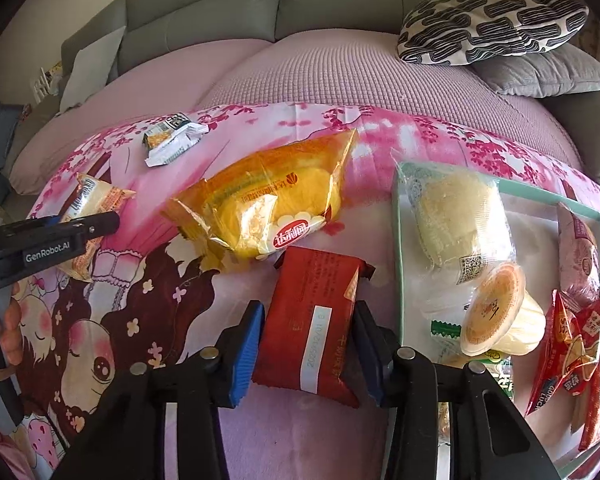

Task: Organize snacks
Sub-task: 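Grasp the orange barcode bread packet with the left tool while the right grasps the red box, then carry the bread packet and red box into the tray and open both tools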

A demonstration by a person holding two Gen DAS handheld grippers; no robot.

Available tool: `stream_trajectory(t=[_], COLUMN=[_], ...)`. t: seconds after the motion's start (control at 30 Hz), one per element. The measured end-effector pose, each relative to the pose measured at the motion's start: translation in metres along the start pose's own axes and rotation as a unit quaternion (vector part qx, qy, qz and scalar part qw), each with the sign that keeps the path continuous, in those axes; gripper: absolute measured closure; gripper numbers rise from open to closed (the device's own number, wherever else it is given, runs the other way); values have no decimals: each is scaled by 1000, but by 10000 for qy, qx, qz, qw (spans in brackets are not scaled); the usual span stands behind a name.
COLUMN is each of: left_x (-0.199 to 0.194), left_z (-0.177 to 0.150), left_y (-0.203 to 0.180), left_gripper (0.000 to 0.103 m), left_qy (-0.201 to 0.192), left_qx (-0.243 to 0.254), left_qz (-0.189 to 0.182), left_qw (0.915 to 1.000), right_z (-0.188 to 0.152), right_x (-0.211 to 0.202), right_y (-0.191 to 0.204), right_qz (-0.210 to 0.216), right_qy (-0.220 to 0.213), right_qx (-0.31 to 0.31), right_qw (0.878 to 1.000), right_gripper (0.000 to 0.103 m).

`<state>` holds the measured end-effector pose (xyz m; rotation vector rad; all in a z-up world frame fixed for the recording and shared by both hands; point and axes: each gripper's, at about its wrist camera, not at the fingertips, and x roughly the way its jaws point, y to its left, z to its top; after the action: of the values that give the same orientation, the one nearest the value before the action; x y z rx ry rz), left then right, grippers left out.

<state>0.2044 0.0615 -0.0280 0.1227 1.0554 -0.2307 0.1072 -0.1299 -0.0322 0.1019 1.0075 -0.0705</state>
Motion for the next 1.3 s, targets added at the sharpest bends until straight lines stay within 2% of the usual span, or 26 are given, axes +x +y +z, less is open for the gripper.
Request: stream_trajectory(t=[0.2,0.37,0.73,1.0,1.3], left_x=[-23,-51,-90,-93,-92], left_z=[-8,-18,-35,-28,-13], left_y=[5,4,-43,-107,-189], left_gripper=[61,61,61,61,61], left_qy=[-298,-619,-946,-958,-935], left_qx=[-501,-1080,-1655,-1254,-442], left_qz=[-105,-304,-640,-924,-1373], left_qw=[9982,9918,9796,9831,9851], right_z=[-2,-6,-18,-23,-32], right_x=[-10,-29,-77,-98,-114], right_y=[-3,-6,-38,-99,-183], right_qz=[136,278,459,255,-245], right_qy=[-57,-163,-469,-689,-884], right_qx=[82,123,432,983,1759], right_qw=[9999,9994,9969,9924,9801], right_gripper=[61,61,61,61,61])
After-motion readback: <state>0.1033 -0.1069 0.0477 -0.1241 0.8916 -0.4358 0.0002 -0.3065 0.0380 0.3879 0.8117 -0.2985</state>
